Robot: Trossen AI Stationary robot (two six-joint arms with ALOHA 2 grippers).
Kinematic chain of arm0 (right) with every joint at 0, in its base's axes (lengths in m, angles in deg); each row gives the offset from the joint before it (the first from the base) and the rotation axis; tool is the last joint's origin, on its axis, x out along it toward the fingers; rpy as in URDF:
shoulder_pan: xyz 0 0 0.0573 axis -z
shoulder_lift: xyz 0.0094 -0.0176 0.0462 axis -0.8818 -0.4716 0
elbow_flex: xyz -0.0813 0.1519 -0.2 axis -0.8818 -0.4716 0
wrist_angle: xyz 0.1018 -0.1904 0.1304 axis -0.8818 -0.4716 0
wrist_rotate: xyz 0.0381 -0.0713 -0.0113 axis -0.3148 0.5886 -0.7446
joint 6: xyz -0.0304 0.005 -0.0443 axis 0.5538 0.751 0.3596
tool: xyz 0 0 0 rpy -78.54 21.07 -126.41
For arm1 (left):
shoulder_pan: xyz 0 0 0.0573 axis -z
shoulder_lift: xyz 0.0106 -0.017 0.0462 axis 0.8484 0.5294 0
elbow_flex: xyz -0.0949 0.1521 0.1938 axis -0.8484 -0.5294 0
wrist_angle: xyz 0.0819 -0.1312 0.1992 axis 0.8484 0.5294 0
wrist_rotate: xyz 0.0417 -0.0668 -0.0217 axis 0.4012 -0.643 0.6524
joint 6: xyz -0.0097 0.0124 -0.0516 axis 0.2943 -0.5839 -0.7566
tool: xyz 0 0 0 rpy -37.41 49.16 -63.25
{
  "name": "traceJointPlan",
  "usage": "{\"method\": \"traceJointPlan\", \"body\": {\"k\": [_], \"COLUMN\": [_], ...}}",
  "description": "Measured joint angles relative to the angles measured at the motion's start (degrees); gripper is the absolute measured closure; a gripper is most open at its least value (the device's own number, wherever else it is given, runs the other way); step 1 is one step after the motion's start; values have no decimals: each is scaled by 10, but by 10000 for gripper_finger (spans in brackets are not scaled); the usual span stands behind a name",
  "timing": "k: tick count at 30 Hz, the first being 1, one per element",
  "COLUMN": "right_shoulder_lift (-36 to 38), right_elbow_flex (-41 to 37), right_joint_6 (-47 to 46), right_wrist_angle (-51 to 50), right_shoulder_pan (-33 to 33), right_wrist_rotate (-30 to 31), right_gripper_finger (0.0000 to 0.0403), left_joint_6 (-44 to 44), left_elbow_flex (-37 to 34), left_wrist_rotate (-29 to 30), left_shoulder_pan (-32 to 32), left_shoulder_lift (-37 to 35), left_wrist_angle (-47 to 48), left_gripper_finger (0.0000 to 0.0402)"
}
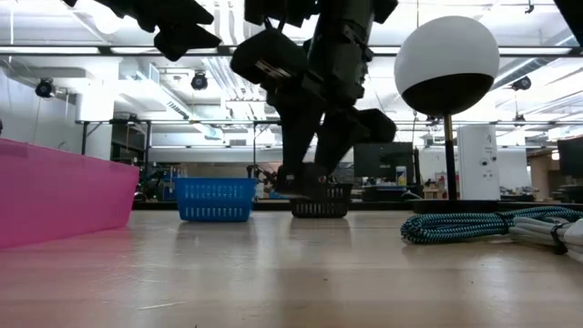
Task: Pick and place items into bin
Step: Put the black charger adapter into the black bin
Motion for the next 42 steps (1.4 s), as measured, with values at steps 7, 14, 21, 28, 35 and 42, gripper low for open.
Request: {"method": "traceJointPlan", "body": {"k": [7,14,21,28,35,42], "right_shoulder_lift": [38,87,93,79,65,42], "right_elbow_flex": [0,0,-1,-2,-9,-9], "right_joint_6": [67,148,191,265,392,483], "right_wrist_angle": [-5,-21,-31,-29,-30,-29], "right_shoulder_pan": [67,142,209,241,245,250], "right_wrist_rotate": [7,21,16,11,9,24], "right_gripper_finger": [274,273,272,271,271,271], "left_joint_6": [-2,-5,-5,-5,-5,-5], "left_elbow_flex": [0,0,0,0,0,0], "left_wrist_rotate": [0,0,0,0,0,1], "left_shoulder_pan": [0,0,0,0,0,0], "left_shoulder_lift": [0,-5,-11,-13,-13,-13], "left_wrist_angle": [10,37,39,39,39,40], "left_gripper_finger": [178,178,178,178,178,178]}}
